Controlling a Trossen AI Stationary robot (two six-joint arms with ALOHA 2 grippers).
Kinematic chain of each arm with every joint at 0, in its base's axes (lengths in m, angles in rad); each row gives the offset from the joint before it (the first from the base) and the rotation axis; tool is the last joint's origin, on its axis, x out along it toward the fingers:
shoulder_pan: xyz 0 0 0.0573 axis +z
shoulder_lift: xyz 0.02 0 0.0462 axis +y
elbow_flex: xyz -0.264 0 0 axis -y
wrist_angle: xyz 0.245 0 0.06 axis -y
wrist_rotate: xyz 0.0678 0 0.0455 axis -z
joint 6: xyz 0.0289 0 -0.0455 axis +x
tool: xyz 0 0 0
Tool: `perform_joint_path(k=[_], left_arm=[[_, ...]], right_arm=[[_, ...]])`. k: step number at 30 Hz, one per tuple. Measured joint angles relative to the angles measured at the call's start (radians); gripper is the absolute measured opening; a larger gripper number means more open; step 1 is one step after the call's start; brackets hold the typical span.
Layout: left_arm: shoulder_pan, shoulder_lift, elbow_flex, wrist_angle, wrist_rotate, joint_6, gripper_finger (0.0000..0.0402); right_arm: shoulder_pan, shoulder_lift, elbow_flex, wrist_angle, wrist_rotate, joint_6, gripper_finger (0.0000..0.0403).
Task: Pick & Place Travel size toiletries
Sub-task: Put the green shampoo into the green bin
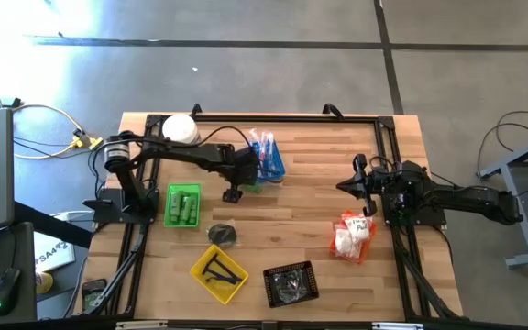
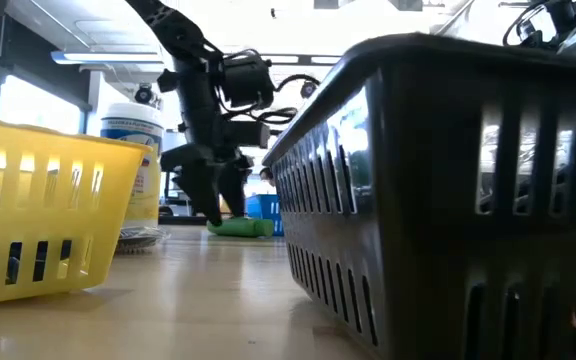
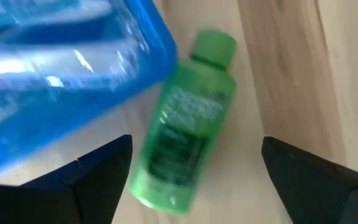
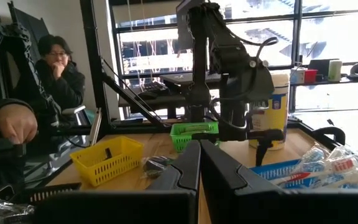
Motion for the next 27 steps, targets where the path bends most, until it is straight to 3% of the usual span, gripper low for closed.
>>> perform_joint_path(k=[15,20,27], left_arm=[[0.0,0.054,0.028,0.029,-0.023,0.054,0.0352],[-0.001,0.063,0.027,0.004,0.026,0.056,0.0348],[-0.001,0.072,0.028,-0.014,0.053,0.046,0.0287]], right_arm=[[0.0,0.0,0.0,-0.009,0.0,-0.001,0.0005],[0.0,0.0,0.0,-0.01,0.0,-0.001,0.0005],[0.0,0.0,0.0,-0.009,0.0,-0.001,0.0005]])
